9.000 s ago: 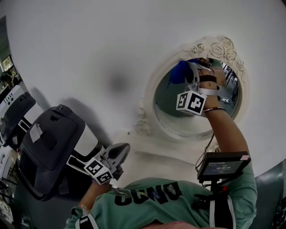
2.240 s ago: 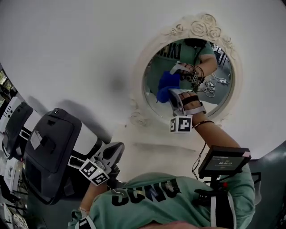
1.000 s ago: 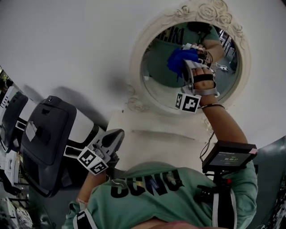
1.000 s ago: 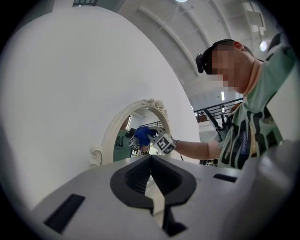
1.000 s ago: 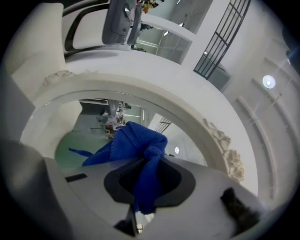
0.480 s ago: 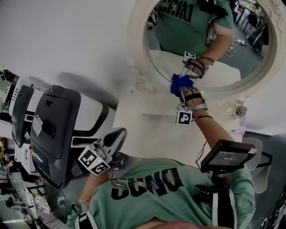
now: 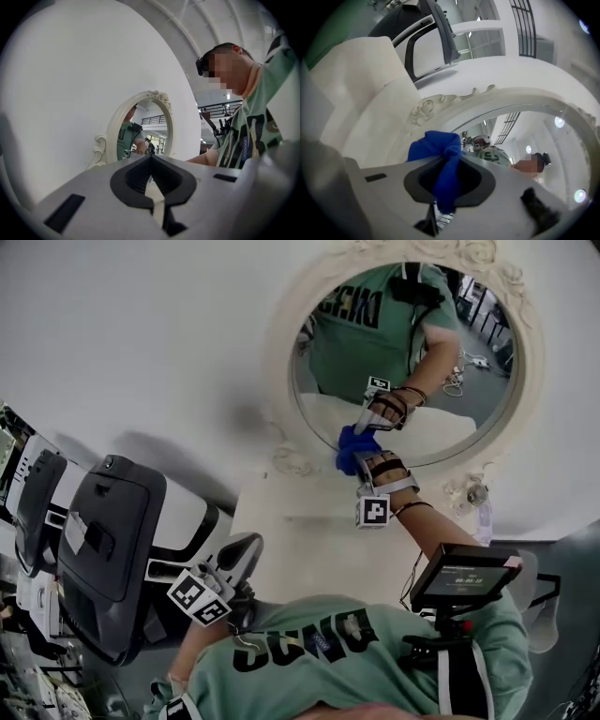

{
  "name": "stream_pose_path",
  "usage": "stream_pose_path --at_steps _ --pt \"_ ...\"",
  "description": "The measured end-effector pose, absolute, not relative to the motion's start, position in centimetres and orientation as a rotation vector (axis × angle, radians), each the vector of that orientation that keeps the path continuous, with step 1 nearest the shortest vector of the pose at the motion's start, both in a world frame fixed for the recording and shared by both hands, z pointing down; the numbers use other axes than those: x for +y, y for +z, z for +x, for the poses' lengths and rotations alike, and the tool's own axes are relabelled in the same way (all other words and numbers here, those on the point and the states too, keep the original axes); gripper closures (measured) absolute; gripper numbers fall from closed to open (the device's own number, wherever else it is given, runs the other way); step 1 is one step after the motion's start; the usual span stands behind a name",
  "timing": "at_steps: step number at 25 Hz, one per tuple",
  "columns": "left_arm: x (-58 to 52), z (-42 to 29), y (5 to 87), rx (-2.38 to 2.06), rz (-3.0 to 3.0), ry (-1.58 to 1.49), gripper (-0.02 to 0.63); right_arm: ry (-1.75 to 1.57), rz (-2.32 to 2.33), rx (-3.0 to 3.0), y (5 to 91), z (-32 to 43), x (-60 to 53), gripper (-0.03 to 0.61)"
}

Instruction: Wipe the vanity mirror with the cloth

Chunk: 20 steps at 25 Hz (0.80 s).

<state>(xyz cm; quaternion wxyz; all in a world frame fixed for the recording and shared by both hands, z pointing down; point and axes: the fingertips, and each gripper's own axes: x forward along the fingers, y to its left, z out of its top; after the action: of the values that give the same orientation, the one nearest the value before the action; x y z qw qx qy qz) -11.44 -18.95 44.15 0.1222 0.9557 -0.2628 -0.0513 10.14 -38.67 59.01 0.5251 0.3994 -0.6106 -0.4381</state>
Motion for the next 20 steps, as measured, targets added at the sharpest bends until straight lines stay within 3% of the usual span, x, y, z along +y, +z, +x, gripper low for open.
stream_pose_path --at_steps 12,20 --pt "-18.6 -9.0 38.7 -0.716 2.944 -0.357 0.604 -1.489 1.472 -1.117 17.7 16.6 -36.9 0.528" --pt "-19.6 -9.9 37.4 -0.758 2.950 -0.410 0.604 -1.504 1.551 -0.969 10.9 18.0 -37.8 0.528"
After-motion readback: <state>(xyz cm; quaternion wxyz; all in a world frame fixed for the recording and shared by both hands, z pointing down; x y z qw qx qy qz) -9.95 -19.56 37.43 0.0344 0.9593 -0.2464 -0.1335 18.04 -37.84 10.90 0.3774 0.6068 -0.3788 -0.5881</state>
